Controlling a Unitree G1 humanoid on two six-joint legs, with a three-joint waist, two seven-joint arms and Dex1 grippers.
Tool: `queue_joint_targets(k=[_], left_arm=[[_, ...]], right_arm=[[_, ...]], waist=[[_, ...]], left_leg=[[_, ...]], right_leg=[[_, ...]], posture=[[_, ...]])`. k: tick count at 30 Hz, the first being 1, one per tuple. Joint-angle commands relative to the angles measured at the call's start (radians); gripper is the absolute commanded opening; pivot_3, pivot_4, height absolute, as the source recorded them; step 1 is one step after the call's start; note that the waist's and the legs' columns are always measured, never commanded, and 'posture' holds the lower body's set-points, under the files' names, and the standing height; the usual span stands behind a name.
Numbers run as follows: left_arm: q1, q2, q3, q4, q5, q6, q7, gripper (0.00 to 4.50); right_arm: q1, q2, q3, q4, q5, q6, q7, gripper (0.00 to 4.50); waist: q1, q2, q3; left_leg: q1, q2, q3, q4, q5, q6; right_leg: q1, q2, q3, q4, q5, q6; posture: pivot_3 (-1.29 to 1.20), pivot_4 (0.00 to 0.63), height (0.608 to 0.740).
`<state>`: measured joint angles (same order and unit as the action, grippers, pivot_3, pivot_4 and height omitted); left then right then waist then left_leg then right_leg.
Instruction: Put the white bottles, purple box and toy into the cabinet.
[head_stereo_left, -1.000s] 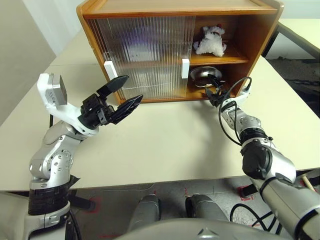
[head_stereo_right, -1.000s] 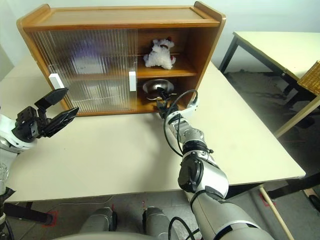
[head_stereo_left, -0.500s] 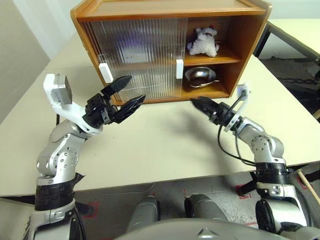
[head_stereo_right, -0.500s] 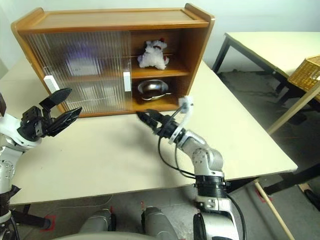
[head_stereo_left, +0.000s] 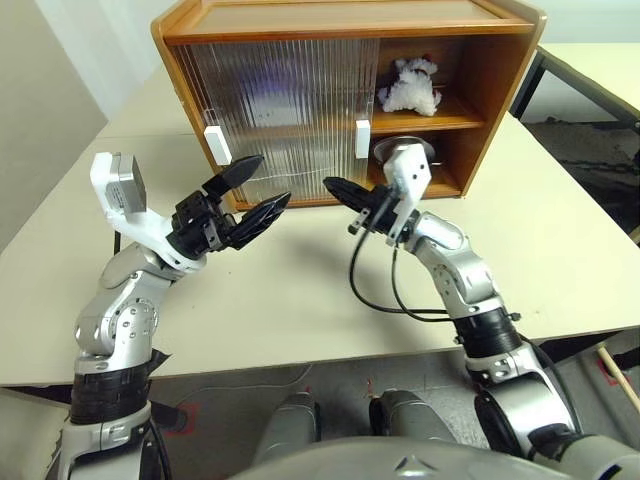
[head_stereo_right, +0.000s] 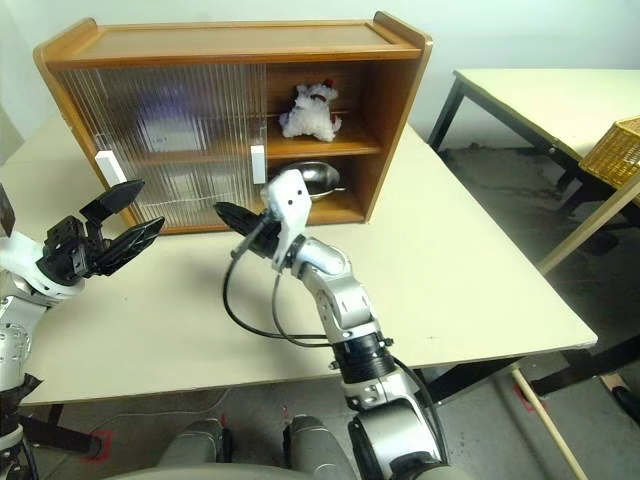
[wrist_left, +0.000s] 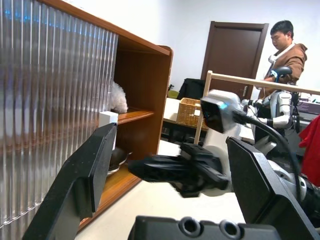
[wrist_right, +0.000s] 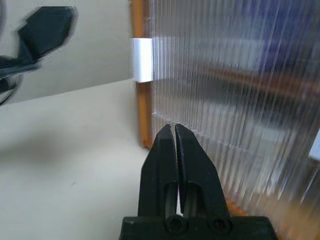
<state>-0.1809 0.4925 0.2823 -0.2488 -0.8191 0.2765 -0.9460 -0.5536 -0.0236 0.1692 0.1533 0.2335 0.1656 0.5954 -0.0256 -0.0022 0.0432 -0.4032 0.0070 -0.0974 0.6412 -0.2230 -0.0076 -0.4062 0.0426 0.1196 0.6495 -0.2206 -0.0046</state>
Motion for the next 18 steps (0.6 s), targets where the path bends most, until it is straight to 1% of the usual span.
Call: queue_joint_targets(k=[1,3,5,8,9,13,18], left_arm=[[0.009,0.006,0.010,-0.015,0.004,-0.008,0.004,4.50],[0.013,0.004,0.013,-0.020,0.004,-0.010,0.008,4.50],[0.016,0.003,0.015,-0.022,0.004,-0.012,0.010,4.50],[0.025,0.000,0.017,-0.025,0.004,-0.016,0.012,4.50],[0.027,-0.001,0.016,-0.028,0.004,-0.017,0.014,4.50],[0.031,-0.003,0.014,-0.033,0.003,-0.018,0.019,4.50],[0.034,-0.002,0.013,-0.032,0.001,-0.017,0.017,4.50]], right_arm=[[-0.048,0.026,-0.003,0.082,-0.048,-0.027,-0.070,0.03],[-0.079,0.042,-0.012,0.130,-0.072,-0.035,-0.121,0.03],[-0.102,0.054,-0.019,0.163,-0.106,-0.044,-0.188,0.03],[-0.137,0.074,-0.015,0.204,-0.255,-0.077,-0.433,0.03],[-0.142,0.078,-0.015,0.210,-0.283,-0.078,-0.482,0.03],[-0.155,0.103,-0.056,0.225,-0.267,-0.074,-0.555,0.03],[-0.146,0.102,-0.086,0.162,-0.282,-0.013,-0.655,0.03]], waist=[[0.002,0.000,0.000],[0.004,0.000,0.000],[0.007,0.000,0.000],[0.010,0.000,0.000],[0.011,0.000,0.000],[0.015,-0.001,0.000],[0.023,-0.001,0.000]], left_leg=[[-0.001,0.000,0.000,0.000,0.000,0.000],[-0.002,0.000,0.000,0.000,0.003,0.005],[-0.003,0.000,0.000,0.000,0.003,0.006],[-0.006,0.001,0.000,0.000,0.004,0.007],[-0.006,0.001,0.000,0.000,0.004,0.007],[-0.011,0.001,0.000,0.000,0.004,0.007],[-0.013,0.001,0.000,0.000,0.004,0.007]], right_leg=[[-0.001,0.000,0.000,0.000,0.000,-0.002],[-0.002,0.000,0.000,0.000,0.001,-0.005],[-0.004,0.000,0.000,0.000,0.000,-0.006],[-0.007,0.000,0.000,0.000,0.000,-0.007],[-0.008,0.000,0.000,0.000,0.000,-0.007],[-0.012,0.000,-0.001,0.000,0.001,-0.006],[-0.014,0.000,-0.001,0.000,0.002,-0.004]], posture=[[0.03,0.040,0.740],[0.03,0.039,0.740],[0.03,0.039,0.740],[0.04,0.038,0.740],[0.04,0.040,0.740],[0.04,0.043,0.740],[0.04,0.047,0.740]])
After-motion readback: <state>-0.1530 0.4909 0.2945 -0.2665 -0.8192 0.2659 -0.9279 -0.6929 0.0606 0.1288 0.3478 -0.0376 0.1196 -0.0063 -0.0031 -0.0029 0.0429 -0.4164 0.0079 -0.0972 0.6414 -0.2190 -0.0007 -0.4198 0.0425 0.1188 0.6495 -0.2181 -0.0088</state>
